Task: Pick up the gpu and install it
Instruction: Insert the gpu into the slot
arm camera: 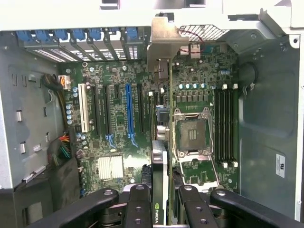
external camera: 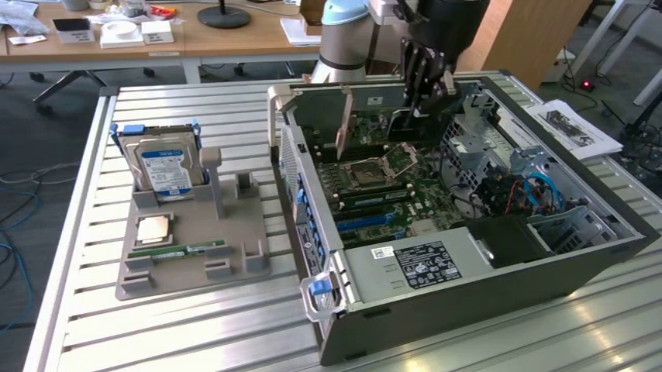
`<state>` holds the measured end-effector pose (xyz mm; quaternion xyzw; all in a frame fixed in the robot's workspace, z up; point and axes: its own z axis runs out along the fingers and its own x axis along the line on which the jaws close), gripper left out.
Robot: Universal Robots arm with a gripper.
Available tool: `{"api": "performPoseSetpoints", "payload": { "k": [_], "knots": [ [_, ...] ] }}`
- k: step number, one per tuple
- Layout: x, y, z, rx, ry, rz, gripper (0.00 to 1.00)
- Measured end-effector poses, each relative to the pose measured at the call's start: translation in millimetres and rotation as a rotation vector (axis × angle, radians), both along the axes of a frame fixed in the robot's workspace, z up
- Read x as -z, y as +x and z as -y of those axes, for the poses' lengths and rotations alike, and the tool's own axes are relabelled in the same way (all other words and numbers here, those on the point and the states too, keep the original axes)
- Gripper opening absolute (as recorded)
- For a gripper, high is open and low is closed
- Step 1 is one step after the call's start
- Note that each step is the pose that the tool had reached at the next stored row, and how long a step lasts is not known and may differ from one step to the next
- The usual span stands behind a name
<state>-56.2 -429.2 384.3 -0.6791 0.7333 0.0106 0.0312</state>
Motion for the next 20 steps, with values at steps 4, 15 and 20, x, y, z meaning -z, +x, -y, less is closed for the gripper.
{"api": "performPoseSetpoints", "payload": {
  "k": [4,15,20],
  "knots": [
    [4.3,-0.3,0.0,0.0,0.0001,0.0027,0.27],
    [18.5,-1.5,0.0,0.0,0.0002,0.0089,0.27],
    [22.5,-1.7,0.0,0.0,-0.0001,0.0103,0.27]
  ]
}}
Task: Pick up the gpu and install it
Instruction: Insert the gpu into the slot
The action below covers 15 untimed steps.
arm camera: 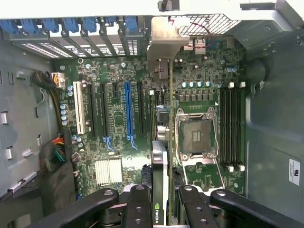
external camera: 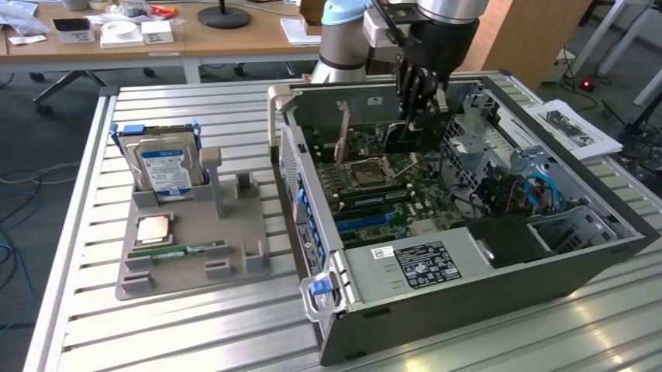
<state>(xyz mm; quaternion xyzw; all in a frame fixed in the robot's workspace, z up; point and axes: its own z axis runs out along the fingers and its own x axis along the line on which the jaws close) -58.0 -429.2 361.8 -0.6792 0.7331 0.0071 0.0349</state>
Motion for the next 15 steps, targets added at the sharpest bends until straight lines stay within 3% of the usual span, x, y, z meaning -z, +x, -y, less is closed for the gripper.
{"api": "performPoseSetpoints", "payload": {
  "k": [7,15],
  "knots": [
    [0.1,-0.1,3.2,0.0,0.0002,0.0001,0.27],
    [0.1,0.0,15.8,0.0,0.0001,0.0001,0.27]
  ]
}}
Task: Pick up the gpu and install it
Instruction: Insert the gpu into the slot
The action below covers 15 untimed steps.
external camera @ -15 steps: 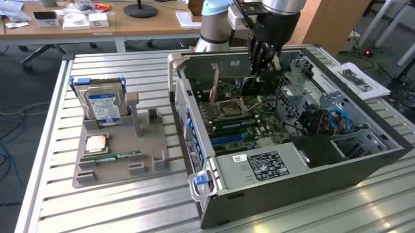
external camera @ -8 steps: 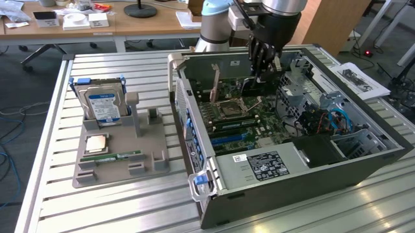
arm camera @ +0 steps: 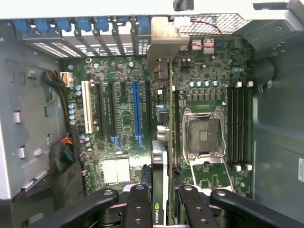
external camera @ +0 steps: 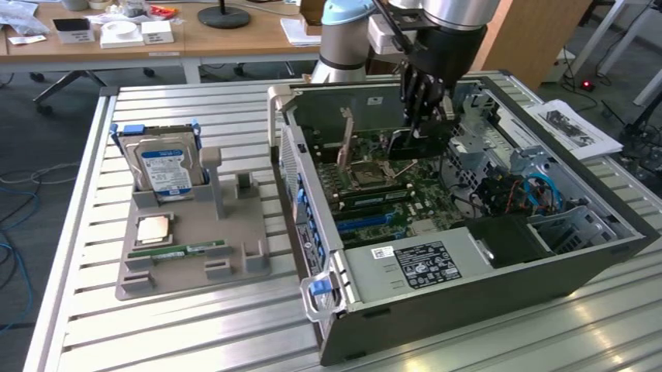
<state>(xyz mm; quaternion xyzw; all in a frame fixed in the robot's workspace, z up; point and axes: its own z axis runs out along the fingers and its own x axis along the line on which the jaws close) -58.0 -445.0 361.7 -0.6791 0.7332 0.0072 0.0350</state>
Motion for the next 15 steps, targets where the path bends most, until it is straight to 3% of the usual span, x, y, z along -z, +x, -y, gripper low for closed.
{"api": "performPoseSetpoints", "payload": {
  "k": [5,15],
  "knots": [
    [0.0,0.0,8.9,0.0,0.0,0.0001,0.27],
    [0.0,-0.1,21.2,0.0,0.0005,0.0,0.27]
  ]
}}
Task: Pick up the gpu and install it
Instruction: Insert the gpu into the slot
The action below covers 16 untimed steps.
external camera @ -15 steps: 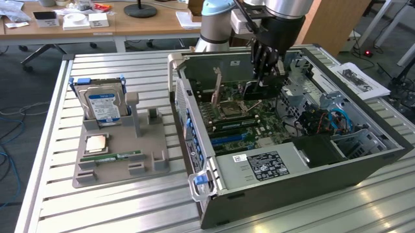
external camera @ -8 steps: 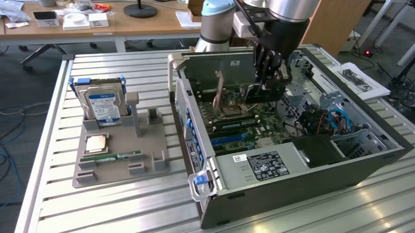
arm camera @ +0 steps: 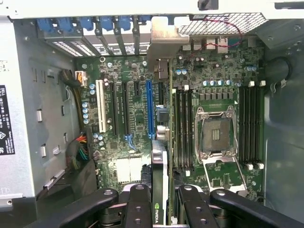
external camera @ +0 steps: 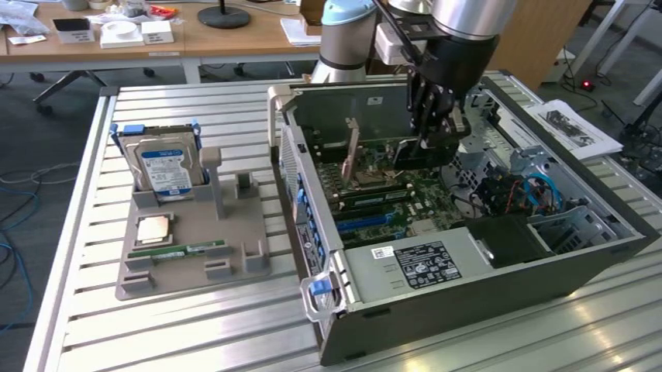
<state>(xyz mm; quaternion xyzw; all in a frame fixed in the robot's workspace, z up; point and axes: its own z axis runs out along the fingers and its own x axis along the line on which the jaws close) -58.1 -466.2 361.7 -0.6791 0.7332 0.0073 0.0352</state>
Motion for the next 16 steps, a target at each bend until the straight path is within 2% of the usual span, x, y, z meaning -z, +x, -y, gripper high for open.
{"api": "performPoseSetpoints", "payload": {
  "k": [16],
  "knots": [
    [2.4,0.1,0.1,0.0,0.0,0.0,0.27]
  ]
}}
